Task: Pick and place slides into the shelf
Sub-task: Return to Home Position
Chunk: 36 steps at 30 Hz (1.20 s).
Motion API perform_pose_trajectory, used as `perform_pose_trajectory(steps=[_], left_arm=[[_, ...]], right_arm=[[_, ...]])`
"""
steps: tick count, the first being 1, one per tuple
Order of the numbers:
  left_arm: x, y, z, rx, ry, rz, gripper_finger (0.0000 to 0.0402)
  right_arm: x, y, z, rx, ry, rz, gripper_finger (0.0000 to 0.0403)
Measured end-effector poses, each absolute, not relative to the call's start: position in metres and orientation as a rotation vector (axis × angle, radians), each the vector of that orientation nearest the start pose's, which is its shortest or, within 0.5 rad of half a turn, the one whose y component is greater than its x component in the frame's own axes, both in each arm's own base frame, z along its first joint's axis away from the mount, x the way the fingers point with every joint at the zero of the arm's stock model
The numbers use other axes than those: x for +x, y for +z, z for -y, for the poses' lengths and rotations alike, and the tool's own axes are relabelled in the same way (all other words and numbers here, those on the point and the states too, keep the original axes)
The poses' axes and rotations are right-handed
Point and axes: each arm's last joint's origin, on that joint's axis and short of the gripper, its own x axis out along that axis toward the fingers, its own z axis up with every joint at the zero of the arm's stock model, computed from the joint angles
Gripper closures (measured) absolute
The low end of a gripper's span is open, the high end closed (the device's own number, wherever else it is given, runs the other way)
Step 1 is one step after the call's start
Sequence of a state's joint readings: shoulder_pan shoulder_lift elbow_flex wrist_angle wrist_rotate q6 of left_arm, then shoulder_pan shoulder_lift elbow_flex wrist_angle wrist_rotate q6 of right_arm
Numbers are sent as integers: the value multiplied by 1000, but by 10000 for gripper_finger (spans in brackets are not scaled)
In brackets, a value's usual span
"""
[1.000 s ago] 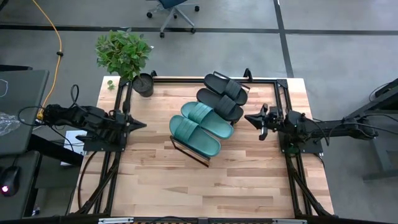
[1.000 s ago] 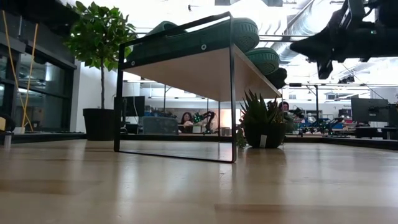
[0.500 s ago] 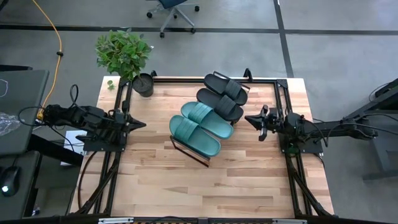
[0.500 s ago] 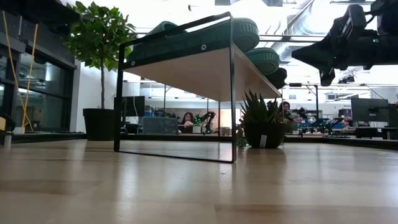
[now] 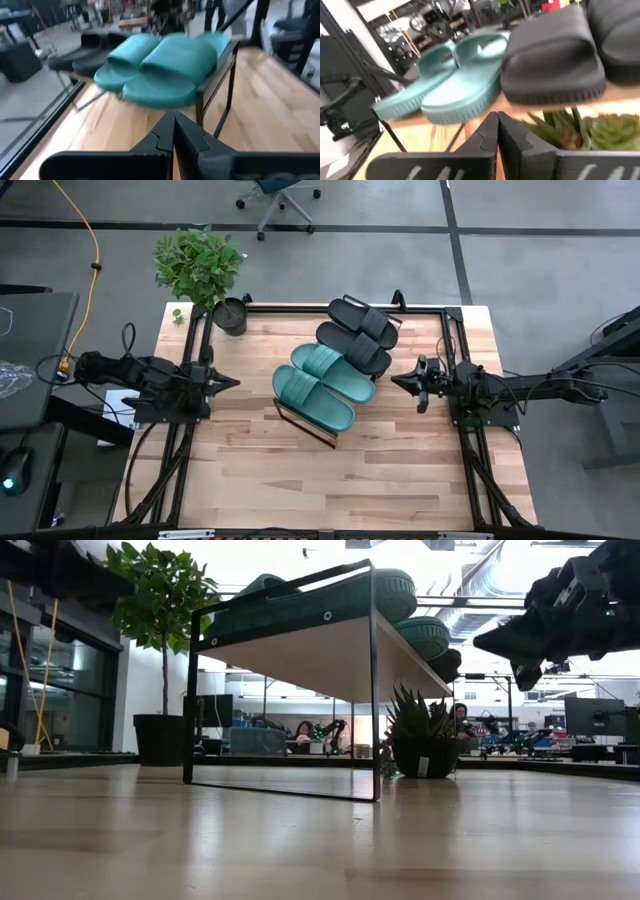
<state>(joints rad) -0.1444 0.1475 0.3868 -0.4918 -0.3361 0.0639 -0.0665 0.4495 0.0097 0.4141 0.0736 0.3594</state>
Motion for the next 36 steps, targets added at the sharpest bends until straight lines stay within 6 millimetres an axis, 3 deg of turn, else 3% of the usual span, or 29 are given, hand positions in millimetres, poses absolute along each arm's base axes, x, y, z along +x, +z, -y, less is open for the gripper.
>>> perform_pose_trajectory(steps=[18, 27, 36], left_arm=[[91, 173, 4, 97, 180, -100, 402], [96, 177, 5, 169, 190, 98, 402], [96, 172, 5, 200, 163, 44, 402]], right_arm=[[124, 149, 10, 448, -167, -166, 403], [123, 147, 10, 472, -166, -181, 403], [122, 141, 10, 492, -187, -244, 403]])
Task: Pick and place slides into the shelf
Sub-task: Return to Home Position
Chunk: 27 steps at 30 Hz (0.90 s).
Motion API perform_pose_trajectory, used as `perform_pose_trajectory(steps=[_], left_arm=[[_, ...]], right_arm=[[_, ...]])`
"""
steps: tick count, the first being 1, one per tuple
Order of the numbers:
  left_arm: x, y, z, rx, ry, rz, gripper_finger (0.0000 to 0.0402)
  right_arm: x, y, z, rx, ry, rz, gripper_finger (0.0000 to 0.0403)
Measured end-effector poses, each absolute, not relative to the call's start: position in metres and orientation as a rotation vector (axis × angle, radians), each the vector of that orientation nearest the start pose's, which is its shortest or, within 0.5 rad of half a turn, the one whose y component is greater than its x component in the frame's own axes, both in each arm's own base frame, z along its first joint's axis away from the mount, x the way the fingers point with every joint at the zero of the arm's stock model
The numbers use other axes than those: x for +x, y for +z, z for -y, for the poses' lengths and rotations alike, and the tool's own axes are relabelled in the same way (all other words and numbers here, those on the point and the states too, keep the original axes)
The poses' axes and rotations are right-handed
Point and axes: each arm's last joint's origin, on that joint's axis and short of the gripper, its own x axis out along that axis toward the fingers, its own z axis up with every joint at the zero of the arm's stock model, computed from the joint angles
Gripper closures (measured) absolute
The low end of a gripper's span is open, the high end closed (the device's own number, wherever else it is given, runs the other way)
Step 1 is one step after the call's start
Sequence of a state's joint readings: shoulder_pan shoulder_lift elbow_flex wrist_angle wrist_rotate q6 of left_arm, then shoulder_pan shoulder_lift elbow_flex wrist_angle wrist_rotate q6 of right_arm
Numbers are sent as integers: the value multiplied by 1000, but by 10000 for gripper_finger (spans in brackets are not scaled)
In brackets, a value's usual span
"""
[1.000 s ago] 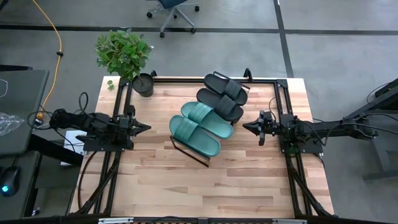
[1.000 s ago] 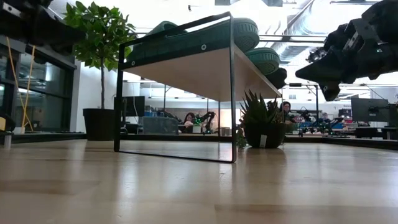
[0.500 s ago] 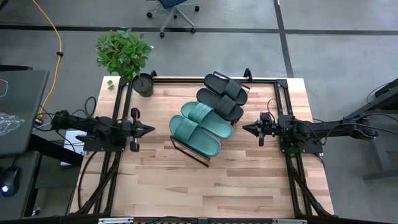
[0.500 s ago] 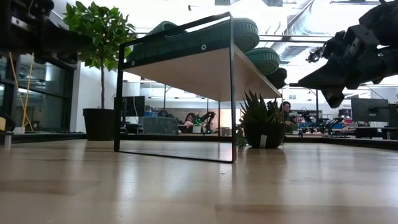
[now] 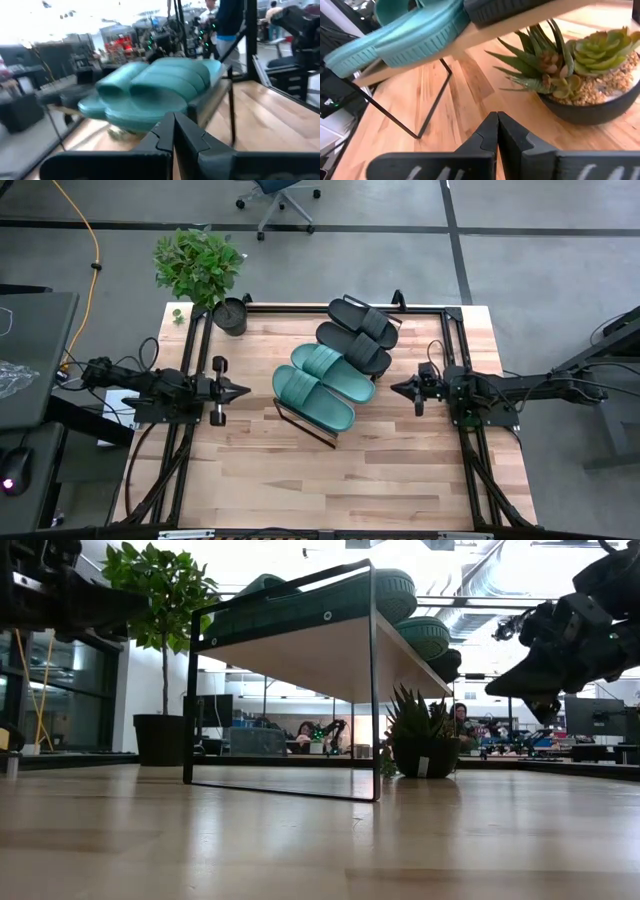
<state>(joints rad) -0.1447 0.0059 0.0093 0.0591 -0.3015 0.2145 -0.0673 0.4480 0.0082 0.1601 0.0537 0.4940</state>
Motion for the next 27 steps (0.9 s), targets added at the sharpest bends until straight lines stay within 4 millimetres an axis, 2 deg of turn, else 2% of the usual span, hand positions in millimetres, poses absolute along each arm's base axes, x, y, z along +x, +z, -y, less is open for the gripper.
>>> perform_pose_trajectory(steps=[7, 16, 27], left_arm=[[98, 170, 8, 150, 88, 28, 401], [98, 169, 9, 303, 35, 18, 401], [98, 169, 9, 306, 35, 18, 401]], right_arm=[[120, 136, 10, 525, -203, -294, 403], [120, 134, 10, 559, -219, -311, 403], [120, 134, 10, 571, -222, -313, 403]])
